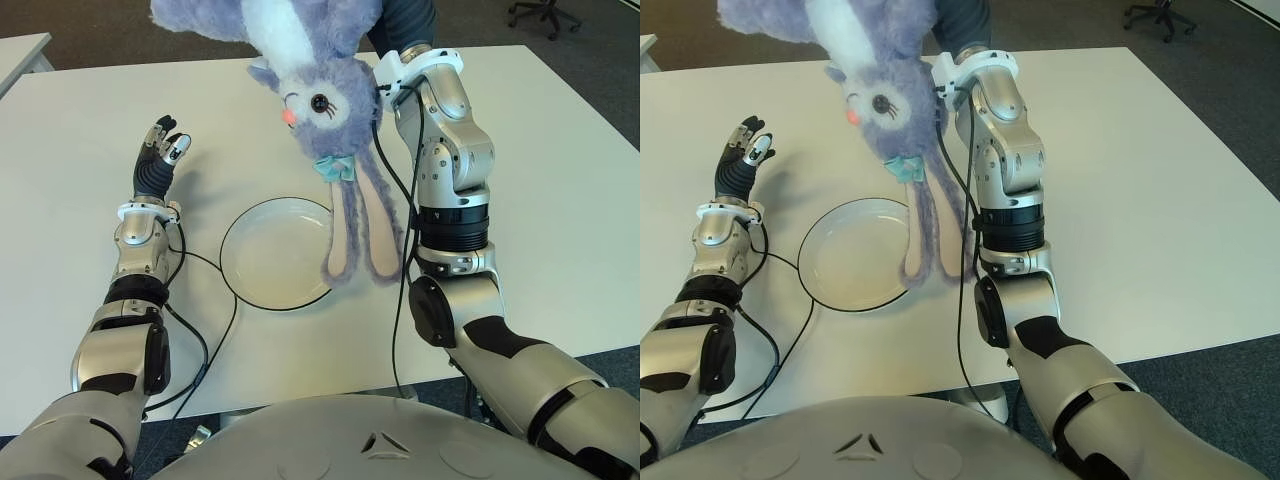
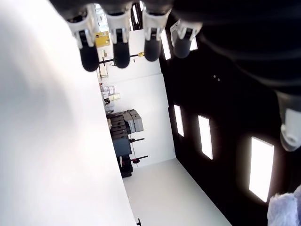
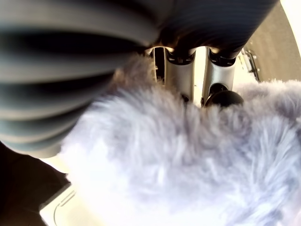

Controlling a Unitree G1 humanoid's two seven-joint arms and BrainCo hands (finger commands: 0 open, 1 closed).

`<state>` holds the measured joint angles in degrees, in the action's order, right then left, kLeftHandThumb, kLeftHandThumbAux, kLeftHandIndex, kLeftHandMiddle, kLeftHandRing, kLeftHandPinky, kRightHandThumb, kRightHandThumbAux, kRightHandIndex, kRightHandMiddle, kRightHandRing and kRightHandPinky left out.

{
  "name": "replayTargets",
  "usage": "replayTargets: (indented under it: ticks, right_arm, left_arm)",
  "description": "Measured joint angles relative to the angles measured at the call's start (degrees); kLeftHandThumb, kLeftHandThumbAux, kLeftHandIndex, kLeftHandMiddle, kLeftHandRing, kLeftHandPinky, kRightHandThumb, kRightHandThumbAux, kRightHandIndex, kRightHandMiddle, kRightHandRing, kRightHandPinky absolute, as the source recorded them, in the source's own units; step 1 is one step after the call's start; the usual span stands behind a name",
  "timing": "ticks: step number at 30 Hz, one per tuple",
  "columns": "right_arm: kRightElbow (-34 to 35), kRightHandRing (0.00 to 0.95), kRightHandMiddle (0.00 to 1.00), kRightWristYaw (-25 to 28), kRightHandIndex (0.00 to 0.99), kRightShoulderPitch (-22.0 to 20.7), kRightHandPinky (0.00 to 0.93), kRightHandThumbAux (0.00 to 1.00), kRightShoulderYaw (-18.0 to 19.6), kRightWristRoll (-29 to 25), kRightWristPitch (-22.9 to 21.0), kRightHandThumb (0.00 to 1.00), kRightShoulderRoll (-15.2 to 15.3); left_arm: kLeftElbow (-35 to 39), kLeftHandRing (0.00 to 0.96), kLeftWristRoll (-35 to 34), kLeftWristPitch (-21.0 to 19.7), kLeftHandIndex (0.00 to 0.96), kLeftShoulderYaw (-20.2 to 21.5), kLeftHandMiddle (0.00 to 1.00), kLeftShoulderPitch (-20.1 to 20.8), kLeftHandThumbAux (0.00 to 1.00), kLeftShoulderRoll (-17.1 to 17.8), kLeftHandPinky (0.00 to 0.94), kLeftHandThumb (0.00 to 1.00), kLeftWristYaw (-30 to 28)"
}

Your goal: Put the doll into the plate.

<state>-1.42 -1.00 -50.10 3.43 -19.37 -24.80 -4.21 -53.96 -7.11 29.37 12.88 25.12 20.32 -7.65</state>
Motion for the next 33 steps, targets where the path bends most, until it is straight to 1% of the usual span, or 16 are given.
replayTargets:
  ticks: [3, 11, 19, 26, 28, 30, 33]
  right_arm:
    - [1.03, 0.822, 0.772, -0.09, 0.434, 0.76, 0.849, 0.722, -0.15, -0.31, -1.23, 0.699, 0.02]
    - [4.97, 0.826, 0.776, -0.01, 0.435, 3.29, 0.851, 0.72, -0.7, -1.34, -3.71, 0.702, 0.05]
    - [8.16, 0.822, 0.768, -0.12, 0.437, 5.54, 0.843, 0.718, -1.23, -2.05, -6.48, 0.707, 0.03]
    - [10.99, 0.833, 0.781, -0.08, 0.436, 8.22, 0.848, 0.718, -2.15, -3.34, -8.64, 0.71, -0.03]
    - [11.37, 0.842, 0.789, -0.01, 0.435, 8.8, 0.854, 0.719, -2.44, -3.4, -8.96, 0.708, -0.03]
    - [11.7, 0.864, 0.808, 0.19, 0.43, 9.45, 0.879, 0.721, -2.97, -3.3, -8.97, 0.705, -0.03]
    - [11.82, 0.873, 0.82, 0.5, 0.427, 10.17, 0.885, 0.722, -3.63, -2.99, -8.95, 0.703, -0.02]
  left_arm:
    - [0.05, 0.116, 0.02, -0.04, 0.0, -0.04, 0.091, 0.01, 0.424, -0.01, 0.169, 0.0, 0.02]
    - [0.44, 0.129, 0.23, -0.39, 0.0, -0.21, 0.103, -0.02, 0.428, -0.12, 0.133, 0.0, 0.37]
    - [1.2, 0.118, 0.24, -0.85, 0.0, -0.22, 0.09, -0.25, 0.424, -0.33, 0.165, 0.0, 0.51]
    - [1.71, 0.116, 0.24, -1.28, 0.0, -0.19, 0.09, -0.45, 0.426, -0.44, 0.156, 0.0, 0.51]
    - [1.8, 0.114, 0.24, -1.35, 0.0, -0.19, 0.089, -0.5, 0.425, -0.46, 0.149, 0.0, 0.51]
    - [1.92, 0.114, 0.24, -1.39, 0.0, -0.19, 0.09, -0.55, 0.424, -0.48, 0.146, 0.0, 0.51]
    - [2.09, 0.123, 0.24, -1.42, 0.0, -0.19, 0.1, -0.64, 0.428, -0.52, 0.165, 0.0, 0.51]
